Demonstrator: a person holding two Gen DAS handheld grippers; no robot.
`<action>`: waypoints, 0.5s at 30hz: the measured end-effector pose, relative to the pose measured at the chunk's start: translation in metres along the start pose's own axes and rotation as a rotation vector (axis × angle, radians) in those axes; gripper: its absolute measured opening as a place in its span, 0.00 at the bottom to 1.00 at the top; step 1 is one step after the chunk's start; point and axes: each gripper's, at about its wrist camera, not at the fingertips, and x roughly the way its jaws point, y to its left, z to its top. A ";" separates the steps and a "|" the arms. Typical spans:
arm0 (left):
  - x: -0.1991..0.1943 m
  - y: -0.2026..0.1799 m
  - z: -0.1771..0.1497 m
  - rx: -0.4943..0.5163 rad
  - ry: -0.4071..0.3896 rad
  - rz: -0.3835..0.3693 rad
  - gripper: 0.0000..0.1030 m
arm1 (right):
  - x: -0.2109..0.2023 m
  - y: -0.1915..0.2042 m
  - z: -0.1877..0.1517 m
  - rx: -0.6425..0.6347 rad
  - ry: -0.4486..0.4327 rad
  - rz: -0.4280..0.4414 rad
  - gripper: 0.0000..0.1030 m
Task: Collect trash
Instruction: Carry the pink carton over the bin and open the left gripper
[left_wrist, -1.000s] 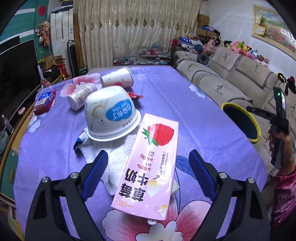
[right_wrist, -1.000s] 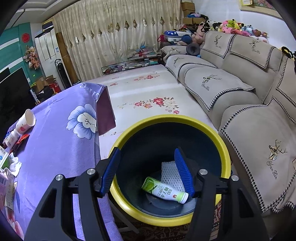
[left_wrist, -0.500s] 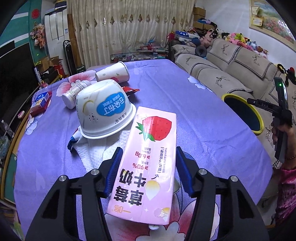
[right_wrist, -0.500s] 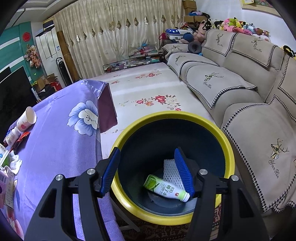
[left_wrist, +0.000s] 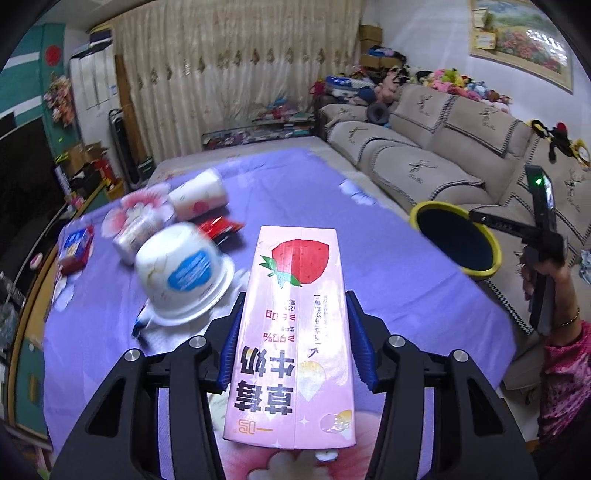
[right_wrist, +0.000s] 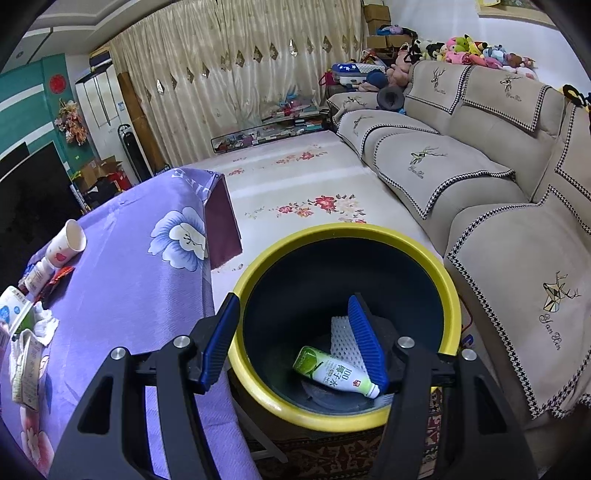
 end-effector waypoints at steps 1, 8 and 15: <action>0.001 -0.006 0.007 0.013 -0.004 -0.021 0.49 | -0.003 -0.001 -0.001 0.004 -0.003 0.005 0.56; 0.026 -0.058 0.050 0.096 -0.001 -0.159 0.49 | -0.027 -0.014 -0.004 0.014 -0.042 -0.014 0.56; 0.073 -0.129 0.095 0.158 0.040 -0.322 0.49 | -0.049 -0.036 -0.009 0.022 -0.068 -0.062 0.56</action>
